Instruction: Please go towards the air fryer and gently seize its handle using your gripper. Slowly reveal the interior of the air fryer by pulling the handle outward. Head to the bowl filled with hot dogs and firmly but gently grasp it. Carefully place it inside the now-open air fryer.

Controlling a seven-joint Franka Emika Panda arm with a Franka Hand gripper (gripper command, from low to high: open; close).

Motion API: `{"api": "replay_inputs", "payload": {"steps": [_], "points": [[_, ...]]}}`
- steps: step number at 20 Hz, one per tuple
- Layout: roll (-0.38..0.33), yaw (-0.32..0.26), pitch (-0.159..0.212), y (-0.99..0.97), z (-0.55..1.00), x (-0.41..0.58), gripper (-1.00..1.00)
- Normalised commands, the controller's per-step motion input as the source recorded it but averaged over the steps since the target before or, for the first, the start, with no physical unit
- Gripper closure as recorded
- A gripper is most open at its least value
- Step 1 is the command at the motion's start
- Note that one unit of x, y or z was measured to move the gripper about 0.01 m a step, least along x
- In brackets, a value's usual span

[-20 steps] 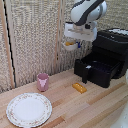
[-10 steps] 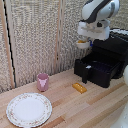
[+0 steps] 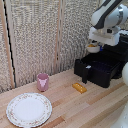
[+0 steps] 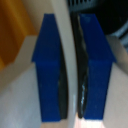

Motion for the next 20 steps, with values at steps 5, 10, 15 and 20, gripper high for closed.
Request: {"api": "replay_inputs", "payload": {"steps": [5, 10, 15, 20], "points": [[0.000, 0.020, 0.007, -0.32, -0.33, 0.249, 1.00], [0.000, 0.009, 0.000, -0.36, -0.18, 0.213, 1.00], [-0.005, 0.000, 0.030, -0.24, -0.21, 0.119, 1.00], [-0.096, 0.002, 0.000, 0.08, -0.33, 0.168, 1.00]]}}
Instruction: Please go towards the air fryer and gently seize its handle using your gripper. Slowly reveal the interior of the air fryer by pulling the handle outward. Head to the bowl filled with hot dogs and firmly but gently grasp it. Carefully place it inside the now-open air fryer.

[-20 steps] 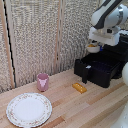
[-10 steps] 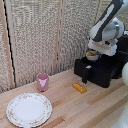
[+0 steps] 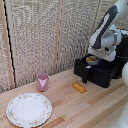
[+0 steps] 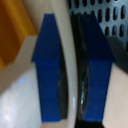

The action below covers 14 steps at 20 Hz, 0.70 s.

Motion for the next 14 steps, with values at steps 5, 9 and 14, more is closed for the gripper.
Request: {"api": "replay_inputs", "payload": {"steps": [5, 9, 14], "points": [[-0.048, -0.049, -0.003, -0.01, -0.28, 0.358, 1.00], [-0.003, -0.078, 0.000, -0.16, -0.08, 0.401, 1.00], [-0.010, -0.048, 0.000, -0.10, 0.02, 0.339, -1.00]]}}
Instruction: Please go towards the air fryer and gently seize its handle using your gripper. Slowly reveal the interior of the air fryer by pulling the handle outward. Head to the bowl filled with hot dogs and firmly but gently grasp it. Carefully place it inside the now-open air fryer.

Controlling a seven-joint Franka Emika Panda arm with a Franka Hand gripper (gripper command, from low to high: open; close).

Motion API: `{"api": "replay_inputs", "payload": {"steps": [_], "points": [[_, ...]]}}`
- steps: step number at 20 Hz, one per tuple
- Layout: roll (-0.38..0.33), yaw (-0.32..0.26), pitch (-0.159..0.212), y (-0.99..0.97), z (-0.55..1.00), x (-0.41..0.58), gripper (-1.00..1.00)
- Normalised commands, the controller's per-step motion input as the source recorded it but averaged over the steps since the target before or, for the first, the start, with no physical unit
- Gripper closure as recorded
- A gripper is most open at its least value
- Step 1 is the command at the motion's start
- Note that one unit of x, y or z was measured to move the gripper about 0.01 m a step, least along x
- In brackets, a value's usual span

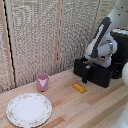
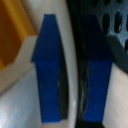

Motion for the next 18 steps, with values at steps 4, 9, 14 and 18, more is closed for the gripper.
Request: {"api": "replay_inputs", "payload": {"steps": [4, 9, 14, 18], "points": [[0.000, -0.026, 0.002, 0.00, 0.28, 0.127, -1.00], [0.000, -0.029, 0.012, 0.00, 0.54, 0.037, -1.00], [0.000, -0.082, 0.043, 0.01, 0.75, 0.055, -1.00], [0.020, -0.034, 0.150, 0.02, 0.66, 0.096, -1.00]]}}
